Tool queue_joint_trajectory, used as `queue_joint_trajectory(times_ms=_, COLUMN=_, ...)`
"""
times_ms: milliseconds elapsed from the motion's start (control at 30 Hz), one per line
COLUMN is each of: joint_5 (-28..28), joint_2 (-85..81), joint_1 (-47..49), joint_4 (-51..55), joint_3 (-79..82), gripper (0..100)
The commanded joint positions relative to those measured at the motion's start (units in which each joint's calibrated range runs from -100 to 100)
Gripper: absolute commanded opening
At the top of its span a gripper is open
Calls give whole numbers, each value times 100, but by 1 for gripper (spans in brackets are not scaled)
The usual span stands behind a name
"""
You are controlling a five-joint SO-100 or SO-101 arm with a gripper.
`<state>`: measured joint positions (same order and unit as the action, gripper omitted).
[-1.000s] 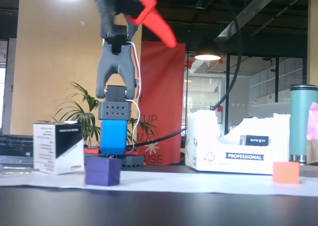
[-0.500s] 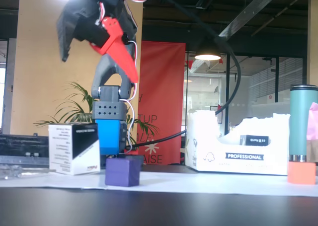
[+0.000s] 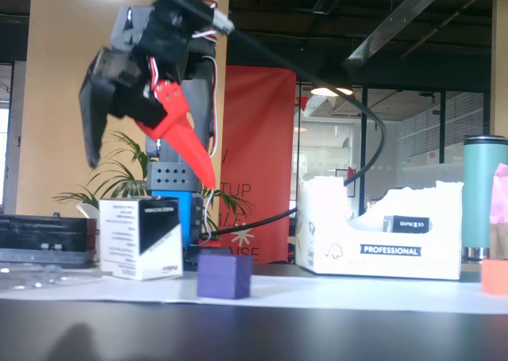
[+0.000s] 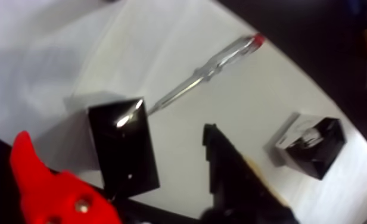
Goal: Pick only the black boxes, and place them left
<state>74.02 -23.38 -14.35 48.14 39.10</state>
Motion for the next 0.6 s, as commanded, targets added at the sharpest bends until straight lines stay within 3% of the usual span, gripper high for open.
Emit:
queue_joint_trajectory(times_ms=0, joint_5=-12, joint_2=-37, joint_1=166, joint_4=-124, joint_3=97, gripper=53)
queue_joint_trajectory(times_ms=233, joint_5=-12, joint_2=-29, joint_1=296, joint_4=-132, joint_3=656, gripper=52)
queue_joint_trajectory(times_ms=567, joint_5=-23, joint_2=27, joint_1=513, joint_4=-148, joint_3=815, gripper=15)
